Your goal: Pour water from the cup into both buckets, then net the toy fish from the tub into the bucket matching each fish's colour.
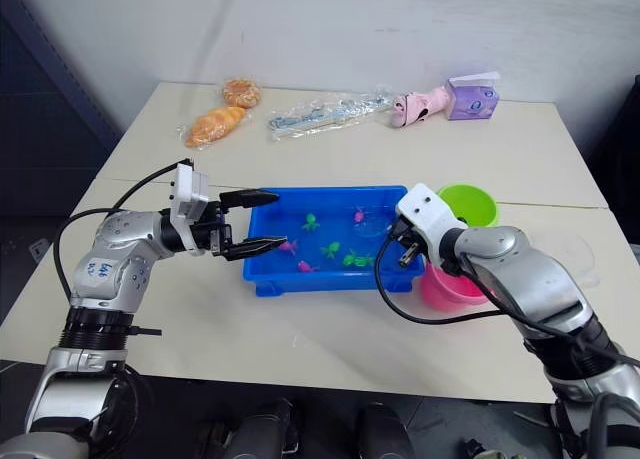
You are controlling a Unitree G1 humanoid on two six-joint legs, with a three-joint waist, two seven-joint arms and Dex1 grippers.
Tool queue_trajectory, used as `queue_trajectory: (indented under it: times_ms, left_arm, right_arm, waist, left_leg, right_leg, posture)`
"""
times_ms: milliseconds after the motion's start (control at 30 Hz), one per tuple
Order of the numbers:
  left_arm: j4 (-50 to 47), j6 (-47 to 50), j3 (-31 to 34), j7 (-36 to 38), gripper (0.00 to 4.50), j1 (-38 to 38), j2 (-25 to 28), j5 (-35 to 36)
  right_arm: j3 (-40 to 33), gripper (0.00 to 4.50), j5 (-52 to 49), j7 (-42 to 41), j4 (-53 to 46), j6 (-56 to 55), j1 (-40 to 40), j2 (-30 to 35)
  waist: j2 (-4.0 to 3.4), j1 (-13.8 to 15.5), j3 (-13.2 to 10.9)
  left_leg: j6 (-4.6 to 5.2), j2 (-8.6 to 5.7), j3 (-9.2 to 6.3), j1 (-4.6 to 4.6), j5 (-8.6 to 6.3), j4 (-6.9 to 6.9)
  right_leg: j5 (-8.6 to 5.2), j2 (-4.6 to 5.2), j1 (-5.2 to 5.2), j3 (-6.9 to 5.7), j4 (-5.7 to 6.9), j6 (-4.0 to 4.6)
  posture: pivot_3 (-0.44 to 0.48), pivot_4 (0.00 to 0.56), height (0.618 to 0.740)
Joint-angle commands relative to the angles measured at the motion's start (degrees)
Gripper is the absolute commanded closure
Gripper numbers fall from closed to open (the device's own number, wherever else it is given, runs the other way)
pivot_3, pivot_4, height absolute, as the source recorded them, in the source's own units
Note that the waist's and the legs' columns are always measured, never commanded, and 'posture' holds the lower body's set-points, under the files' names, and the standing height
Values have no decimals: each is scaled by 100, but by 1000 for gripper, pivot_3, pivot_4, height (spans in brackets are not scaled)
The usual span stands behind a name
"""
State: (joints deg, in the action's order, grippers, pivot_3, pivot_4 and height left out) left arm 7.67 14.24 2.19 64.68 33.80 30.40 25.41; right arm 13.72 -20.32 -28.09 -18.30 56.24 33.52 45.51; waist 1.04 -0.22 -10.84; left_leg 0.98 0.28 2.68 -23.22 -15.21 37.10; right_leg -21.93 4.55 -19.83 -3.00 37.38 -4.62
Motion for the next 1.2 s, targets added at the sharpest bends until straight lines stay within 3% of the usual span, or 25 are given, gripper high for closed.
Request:
queue_trajectory:
  times_ms: [33,367,667,900,1200]
  left_arm:
    - [-162,-33,100,-39,58,8,42,61]
    - [-133,-8,135,-46,58,-20,125,56]
    - [-104,18,210,-29,58,-87,325,86]
    - [11,11,136,73,58,-4,264,59]
    - [383,-48,-141,383,58,389,30,18]
  right_arm:
    - [-42,4500,193,-46,16,-49,160,-146]
    - [-126,4500,520,-6,185,-374,77,-765]
    - [-645,4500,395,-520,-931,-952,-977,-280]
    - [-1543,4500,264,-798,-1794,-1426,-2013,62]
    - [-3736,4500,-520,-1026,-3072,-1548,-3585,-182]
  waist:
    - [0,-3,0]
    - [-1,-18,-1]
    - [-1,12,-1]
    - [-1,8,-1]
    - [-1,27,-1]
  left_leg:
    - [0,0,0,0,0,0]
    - [-2,0,1,-1,1,-2]
    - [2,-1,1,-6,-1,-6]
    - [4,-3,1,-5,-3,-4]
    - [2,-2,-3,-1,-3,-6]
  right_leg:
    - [0,0,0,0,0,0]
    - [0,-1,-6,0,5,0]
    - [0,0,-3,-2,4,0]
    - [0,0,1,-1,-2,-1]
    - [0,-2,12,-6,-22,-1]
  posture:
    - [0,150,740]
    - [0,150,740]
    - [0,150,740]
    - [0,150,740]
    - [0,150,740]
